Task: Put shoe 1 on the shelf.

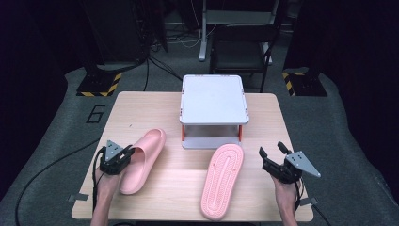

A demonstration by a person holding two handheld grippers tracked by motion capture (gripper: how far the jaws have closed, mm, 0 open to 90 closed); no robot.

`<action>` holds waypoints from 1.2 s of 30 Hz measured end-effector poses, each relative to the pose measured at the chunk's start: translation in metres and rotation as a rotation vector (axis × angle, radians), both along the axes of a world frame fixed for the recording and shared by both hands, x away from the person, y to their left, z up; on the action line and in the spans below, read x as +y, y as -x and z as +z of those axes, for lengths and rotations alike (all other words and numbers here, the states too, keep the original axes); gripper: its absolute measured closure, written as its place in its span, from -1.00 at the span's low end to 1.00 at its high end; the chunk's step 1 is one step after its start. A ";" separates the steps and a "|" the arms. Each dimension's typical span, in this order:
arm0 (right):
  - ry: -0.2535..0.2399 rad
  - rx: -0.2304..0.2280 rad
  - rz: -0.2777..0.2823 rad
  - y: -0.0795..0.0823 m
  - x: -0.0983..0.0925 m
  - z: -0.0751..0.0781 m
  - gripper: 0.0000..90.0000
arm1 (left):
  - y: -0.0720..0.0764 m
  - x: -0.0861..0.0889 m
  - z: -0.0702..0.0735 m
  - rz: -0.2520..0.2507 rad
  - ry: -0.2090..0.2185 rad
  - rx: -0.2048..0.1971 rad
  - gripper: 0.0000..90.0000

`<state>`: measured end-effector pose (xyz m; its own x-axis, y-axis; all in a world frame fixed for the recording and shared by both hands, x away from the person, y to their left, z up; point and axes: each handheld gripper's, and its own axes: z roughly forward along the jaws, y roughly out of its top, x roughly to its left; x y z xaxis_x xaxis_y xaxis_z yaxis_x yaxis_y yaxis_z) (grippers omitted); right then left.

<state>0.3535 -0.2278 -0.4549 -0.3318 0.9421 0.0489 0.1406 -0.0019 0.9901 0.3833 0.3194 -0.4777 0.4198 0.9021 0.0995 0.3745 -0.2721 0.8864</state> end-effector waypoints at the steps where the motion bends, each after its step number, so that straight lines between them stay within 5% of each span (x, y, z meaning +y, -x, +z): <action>1: -0.004 0.006 0.037 -0.009 0.006 0.012 -0.47 | 0.001 -0.006 0.002 -0.011 0.003 -0.004 0.79; 9: -0.053 0.039 0.152 -0.054 0.032 0.056 -0.45 | 0.002 -0.045 0.003 -0.070 0.035 -0.006 0.78; 15: -0.071 0.090 0.229 -0.089 0.049 0.071 -0.45 | -0.003 -0.073 0.000 -0.109 0.036 0.019 0.77; 20: -0.047 0.122 0.246 -0.107 0.058 0.071 -0.45 | -0.011 -0.099 -0.004 -0.122 0.045 0.034 0.76; 26: -0.005 0.156 0.266 -0.120 0.068 0.067 -0.44 | -0.024 -0.130 -0.005 -0.077 0.068 0.026 0.74; 33: 0.043 0.175 0.267 -0.128 0.074 0.058 -0.38 | -0.040 -0.151 -0.006 -0.026 0.068 0.041 0.73; 36: 0.048 0.169 0.265 -0.128 0.074 0.058 -0.39 | -0.049 -0.153 -0.010 -0.003 0.099 0.058 0.72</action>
<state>0.4815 -0.1538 -0.3970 -0.5567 0.8267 0.0816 0.2928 0.1033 0.9506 0.4323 0.1661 -0.4874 0.4248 0.9052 -0.0147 0.4257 -0.1855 0.8856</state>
